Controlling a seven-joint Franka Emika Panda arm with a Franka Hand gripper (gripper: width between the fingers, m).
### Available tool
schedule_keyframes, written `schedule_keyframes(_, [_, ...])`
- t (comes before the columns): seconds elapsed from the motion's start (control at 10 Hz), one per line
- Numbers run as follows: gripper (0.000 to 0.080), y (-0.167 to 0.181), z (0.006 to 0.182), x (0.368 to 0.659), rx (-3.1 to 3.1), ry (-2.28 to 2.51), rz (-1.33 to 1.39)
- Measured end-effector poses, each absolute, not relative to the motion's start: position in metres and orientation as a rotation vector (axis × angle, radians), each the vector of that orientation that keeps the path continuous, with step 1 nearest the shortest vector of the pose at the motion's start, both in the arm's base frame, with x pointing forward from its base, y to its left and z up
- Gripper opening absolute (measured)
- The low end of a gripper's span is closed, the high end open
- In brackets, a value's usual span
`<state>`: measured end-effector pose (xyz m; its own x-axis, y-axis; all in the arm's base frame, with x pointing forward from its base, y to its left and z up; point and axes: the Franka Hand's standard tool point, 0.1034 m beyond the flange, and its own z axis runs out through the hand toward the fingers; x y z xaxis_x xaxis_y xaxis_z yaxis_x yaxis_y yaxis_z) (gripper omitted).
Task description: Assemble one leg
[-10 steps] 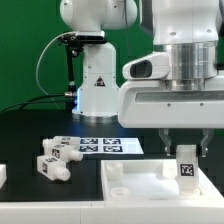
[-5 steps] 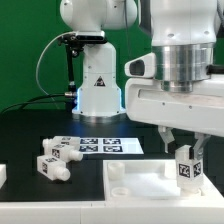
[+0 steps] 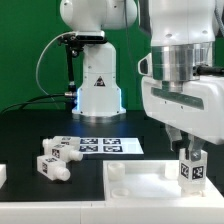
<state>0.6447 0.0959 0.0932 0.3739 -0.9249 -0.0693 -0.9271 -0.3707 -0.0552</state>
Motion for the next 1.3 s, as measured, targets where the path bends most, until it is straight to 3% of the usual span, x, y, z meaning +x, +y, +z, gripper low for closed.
schedule_keyframes(0.2, [0.0567, 0.102, 0.091, 0.650, -2.803, 1.195, -0.053])
schedule_keyframes(0.3, [0.0567, 0.108, 0.088, 0.647, -2.882, 0.989, -0.053])
schedule_keyframes(0.4, [0.0632, 0.111, 0.086, 0.645, -2.921, 0.867, -0.053])
schedule_keyframes(0.8, [0.0649, 0.106, 0.086, 0.646, -3.012, 0.500, -0.072])
schedule_keyframes(1.0, [0.0649, 0.106, 0.081, 0.642, -3.062, -0.024, -0.059])
schedule_keyframes(1.2, [0.0649, 0.108, 0.080, 0.642, -3.062, -0.044, -0.090])
schedule_keyframes(1.3, [0.0540, 0.108, 0.079, 0.642, -3.062, -0.004, -0.088])
